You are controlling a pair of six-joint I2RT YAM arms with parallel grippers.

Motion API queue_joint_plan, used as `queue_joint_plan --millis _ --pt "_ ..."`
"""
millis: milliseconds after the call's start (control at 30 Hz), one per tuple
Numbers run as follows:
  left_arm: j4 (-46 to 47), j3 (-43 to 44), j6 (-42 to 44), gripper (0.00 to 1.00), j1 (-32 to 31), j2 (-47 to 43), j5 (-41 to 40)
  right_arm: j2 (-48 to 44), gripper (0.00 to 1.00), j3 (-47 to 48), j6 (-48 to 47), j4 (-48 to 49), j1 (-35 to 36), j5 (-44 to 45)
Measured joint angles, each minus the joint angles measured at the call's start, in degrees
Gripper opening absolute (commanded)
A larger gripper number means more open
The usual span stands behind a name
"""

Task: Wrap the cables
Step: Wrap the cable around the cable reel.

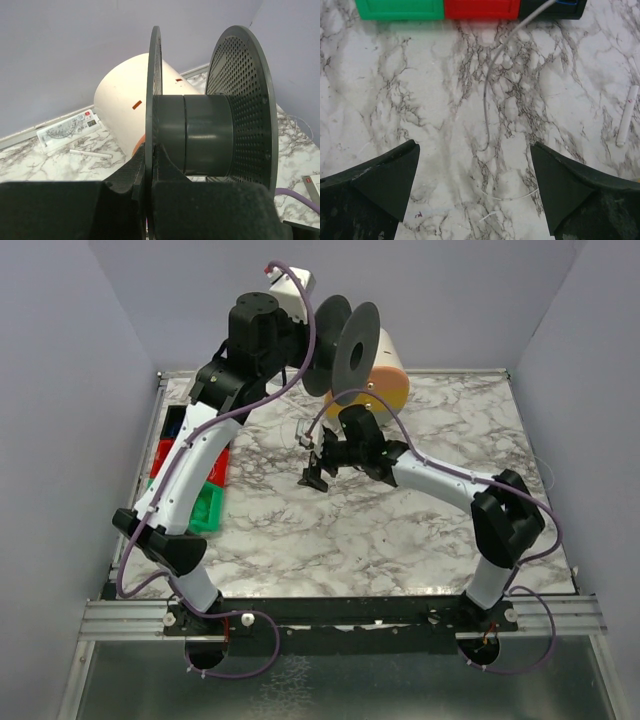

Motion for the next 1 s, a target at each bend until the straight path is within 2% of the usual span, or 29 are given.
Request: queue_joint_plan --millis 133,200,233,267,300,333,400,533,633,767,900,1000 --pt "0.17 0.00 -1.14 0.00 1.03 -0.83 0.79 1.46 0.90 2.05 0.35 -0.17 -0.26 1.38" --pt "0.31 0.00 -1.70 0.00 1.75 -0.92 1.51 2.80 0.78 4.66 0.50 -0.63 -0.26 1.38" --pt "0.61 0.00 -2.19 0.00 2.32 -0.92 2.19 3.58 0.69 6.10 0.59 -0.76 -0.26 1.27" --pt "0.70 0.00 -2.51 0.00 2.80 -0.92 2.49 4.39 0.54 7.54 0.68 -0.96 -0.26 1.05" --pt "0.85 -0.07 -2.89 0.00 3.37 -0.92 2.91 5.20 0.33 8.96 0.57 -1.33 -0.24 0.66" --pt "0.98 -0.17 -3.39 0.00 4.17 -0.92 3.56 5.97 0.19 10.25 0.33 -1.90 -0.20 0.15" --pt "1.42 -0.66 -4.42 0.00 5.62 -1.03 4.61 7.15 0.02 12.13 0.04 -3.30 -0.20 -0.96" --pt "2.19 -2.60 -6.91 0.00 8.76 -1.42 6.95 7.19 0.00 11.13 -0.63 -5.03 -0.15 -2.19" --pt "2.27 -3.26 -8.33 0.00 10.56 -1.46 8.35 5.05 0.01 5.62 -0.50 -4.26 -0.15 -1.77" --pt "2.47 -3.30 -9.62 0.00 11.69 -1.70 9.46 0.13 0.01 -3.37 0.76 -1.46 -0.17 1.25" --pt "3.17 -4.04 -10.47 0.00 11.76 -3.08 10.29 -2.60 0.02 -6.40 1.70 2.34 -0.17 6.34" --pt "4.39 -5.64 -11.17 0.00 11.76 -4.59 11.43 -2.93 0.26 -6.40 1.84 5.01 -0.24 8.37"
